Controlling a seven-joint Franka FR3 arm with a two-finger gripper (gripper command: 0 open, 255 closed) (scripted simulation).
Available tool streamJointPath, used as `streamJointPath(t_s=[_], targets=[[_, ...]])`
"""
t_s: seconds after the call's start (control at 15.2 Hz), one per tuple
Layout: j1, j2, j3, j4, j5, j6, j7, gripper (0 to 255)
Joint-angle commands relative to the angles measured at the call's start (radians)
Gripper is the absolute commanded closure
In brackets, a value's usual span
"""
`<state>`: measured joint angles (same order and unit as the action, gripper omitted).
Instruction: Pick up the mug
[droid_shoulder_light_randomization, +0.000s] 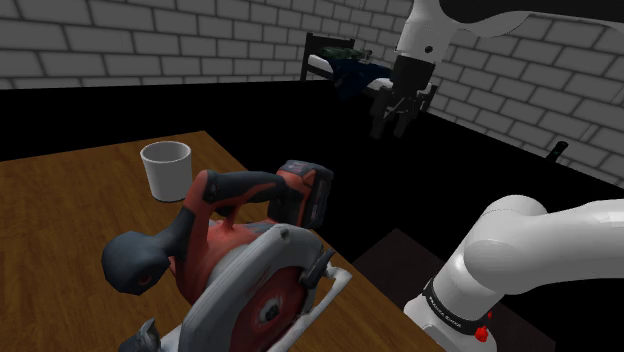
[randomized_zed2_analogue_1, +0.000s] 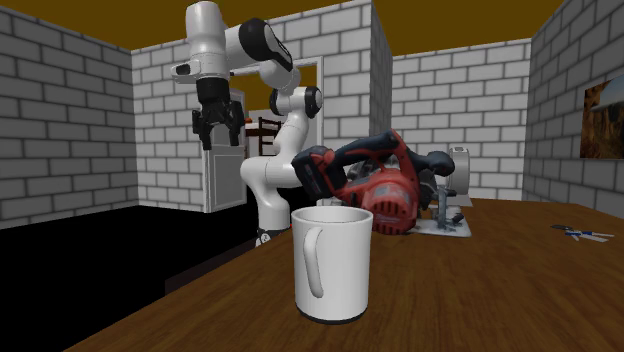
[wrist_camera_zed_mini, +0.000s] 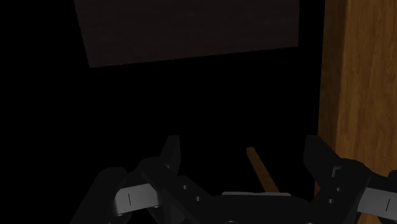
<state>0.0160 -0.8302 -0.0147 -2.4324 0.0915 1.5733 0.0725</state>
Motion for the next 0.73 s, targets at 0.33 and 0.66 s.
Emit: streamJointPath(t_s=[0.33,0.66], targets=[[0.033,0.127,0.094,0.054,0.062,0.086,0.095,0],[0.056,0.273,0.181,0.138,0.098,0.163,0.188,0]])
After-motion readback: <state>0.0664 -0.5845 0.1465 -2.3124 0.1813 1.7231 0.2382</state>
